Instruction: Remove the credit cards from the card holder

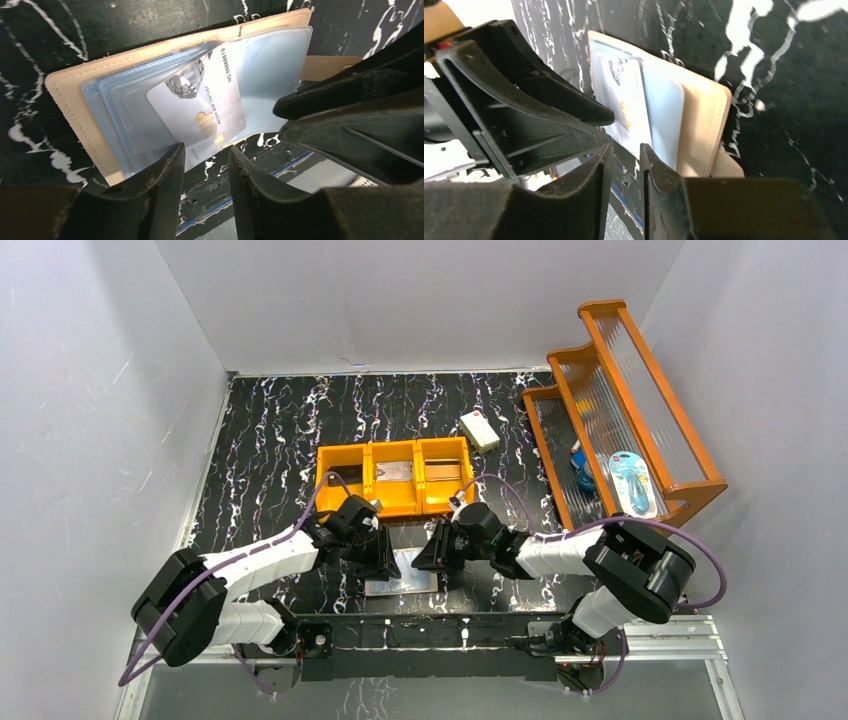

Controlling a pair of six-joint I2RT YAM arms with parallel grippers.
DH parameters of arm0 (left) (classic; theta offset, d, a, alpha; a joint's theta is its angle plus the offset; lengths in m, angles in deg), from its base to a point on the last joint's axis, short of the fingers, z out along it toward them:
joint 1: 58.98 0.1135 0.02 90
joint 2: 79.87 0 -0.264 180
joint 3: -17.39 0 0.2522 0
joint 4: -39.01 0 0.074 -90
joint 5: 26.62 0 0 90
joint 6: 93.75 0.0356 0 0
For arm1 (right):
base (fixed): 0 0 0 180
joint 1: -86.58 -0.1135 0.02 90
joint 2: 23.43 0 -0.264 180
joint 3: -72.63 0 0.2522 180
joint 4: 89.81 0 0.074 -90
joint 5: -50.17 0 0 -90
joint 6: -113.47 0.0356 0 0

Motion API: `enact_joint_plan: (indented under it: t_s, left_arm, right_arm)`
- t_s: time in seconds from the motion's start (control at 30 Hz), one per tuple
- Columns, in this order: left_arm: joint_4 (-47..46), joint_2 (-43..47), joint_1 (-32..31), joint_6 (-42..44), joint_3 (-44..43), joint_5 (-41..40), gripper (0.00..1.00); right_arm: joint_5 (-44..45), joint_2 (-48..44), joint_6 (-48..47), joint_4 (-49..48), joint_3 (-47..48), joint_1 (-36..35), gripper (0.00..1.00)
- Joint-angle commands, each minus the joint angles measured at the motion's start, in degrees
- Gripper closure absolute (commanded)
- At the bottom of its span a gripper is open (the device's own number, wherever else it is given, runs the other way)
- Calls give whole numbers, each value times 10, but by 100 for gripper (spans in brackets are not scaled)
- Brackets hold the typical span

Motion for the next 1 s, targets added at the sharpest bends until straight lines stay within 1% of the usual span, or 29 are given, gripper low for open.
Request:
enact_joint_plan:
  t_s: [0.0, 0.07, 0.13, 0.27, 0.47, 0.63, 0.7, 0.8, 0.97]
  left_arm:
    - [87, 20, 0, 25, -25, -51, 62]
    - [92, 25, 0, 26, -31, -57, 60]
    - [96, 25, 0, 30, -34, -61, 58]
    - [103, 36, 0, 28, -40, -66, 57]
    - [127, 84, 0, 25, -54, -94, 54]
    - [123, 84, 0, 26, -47, -94, 58]
    - [112, 69, 0, 32, -39, -83, 61]
    - [107, 40, 0, 38, -30, -79, 68]
    - [102, 16, 0, 34, -8, -94, 75]
  right_arm:
    - [0, -6, -67, 71, 65, -1, 64]
    - [10, 0, -74, 91, 81, -2, 61]
    - [10, 10, -76, 90, 89, -2, 59]
    - [-22, 39, -82, 72, 113, -2, 58]
    - [-47, 76, -85, 54, 133, -2, 57]
    - [-52, 96, -92, 57, 147, -1, 55]
    - [-50, 102, -97, 63, 150, -1, 54]
    - [-46, 108, -103, 68, 155, 2, 53]
    - [-37, 123, -108, 85, 161, 3, 51]
